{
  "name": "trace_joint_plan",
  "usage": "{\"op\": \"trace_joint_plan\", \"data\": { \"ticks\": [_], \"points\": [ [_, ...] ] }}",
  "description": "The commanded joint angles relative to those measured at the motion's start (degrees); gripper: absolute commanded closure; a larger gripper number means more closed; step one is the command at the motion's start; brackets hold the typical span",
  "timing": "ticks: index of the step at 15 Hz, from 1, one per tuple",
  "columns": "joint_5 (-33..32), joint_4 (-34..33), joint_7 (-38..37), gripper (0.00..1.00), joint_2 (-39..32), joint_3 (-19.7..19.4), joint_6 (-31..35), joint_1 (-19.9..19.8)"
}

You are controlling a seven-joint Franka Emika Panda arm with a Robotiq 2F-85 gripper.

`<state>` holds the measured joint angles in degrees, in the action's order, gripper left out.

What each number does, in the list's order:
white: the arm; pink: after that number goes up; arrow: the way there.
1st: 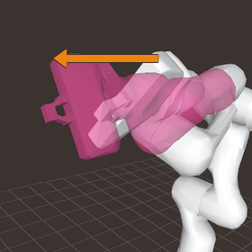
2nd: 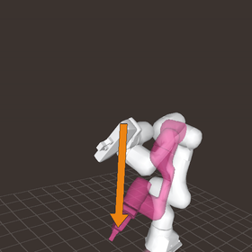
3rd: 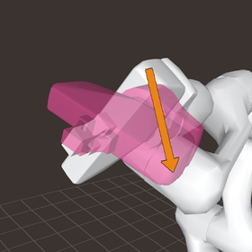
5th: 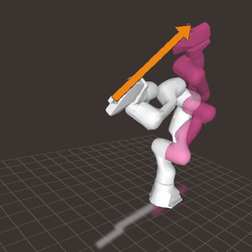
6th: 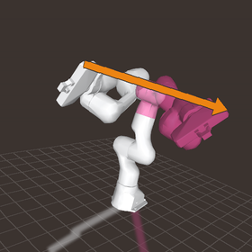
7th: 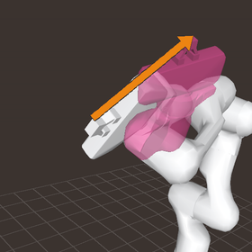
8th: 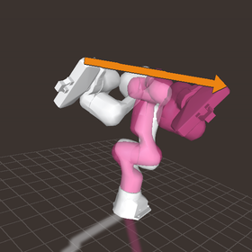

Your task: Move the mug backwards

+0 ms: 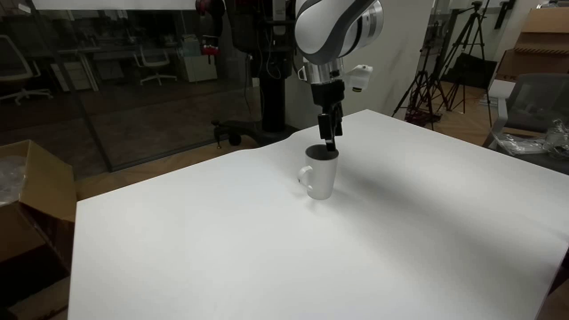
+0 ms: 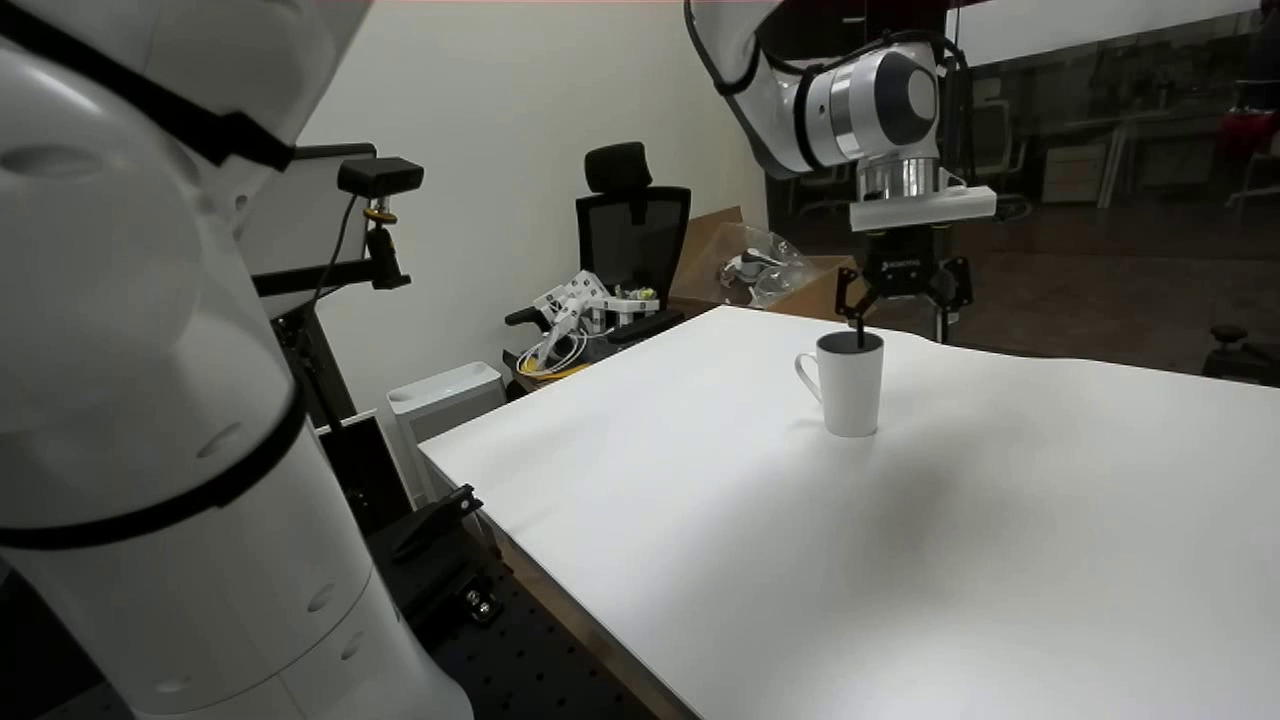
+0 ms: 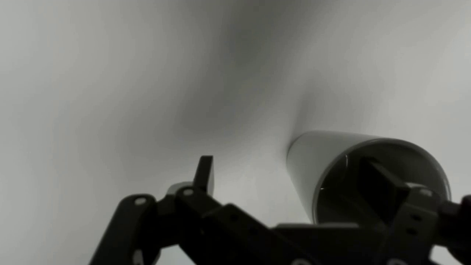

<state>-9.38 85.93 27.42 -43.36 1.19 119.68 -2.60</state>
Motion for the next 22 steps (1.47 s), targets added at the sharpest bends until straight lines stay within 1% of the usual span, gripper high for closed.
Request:
{"op": "trace_joint_plan", "data": {
  "ticks": [1, 8, 9, 10, 11, 14, 16, 20, 21, 22],
  "points": [
    [-1.29, -5.17, 0.91, 0.0, -3.26, 0.44, -2.57, 0.0],
    [-2.36, -11.69, 2.82, 0.0, -7.9, 0.61, -6.77, 0.52],
    [-2.62, -12.56, 2.78, 0.25, -8.43, 0.49, -7.21, 0.74],
    [-2.86, -13.32, 3.0, 0.26, -8.9, 0.51, -7.69, 0.87],
    [-3.19, -13.81, 3.01, 0.32, -9.17, 0.54, -7.79, 1.06],
    [-3.47, -14.82, 2.89, 0.55, -9.5, 0.69, -7.87, 1.61],
    [-3.59, -15.21, 3.1, 0.67, -9.53, 0.89, -7.71, 1.94],
    [-3.94, -15.28, 3.39, 0.95, -9.36, 1.24, -7.16, 2.52],
    [-3.89, -15.32, 3.4, 1.0, -9.36, 1.32, -7.1, 2.59],
    [-3.85, -15.29, 3.61, 1.0, -9.32, 1.43, -7.05, 2.58]
  ]
}}
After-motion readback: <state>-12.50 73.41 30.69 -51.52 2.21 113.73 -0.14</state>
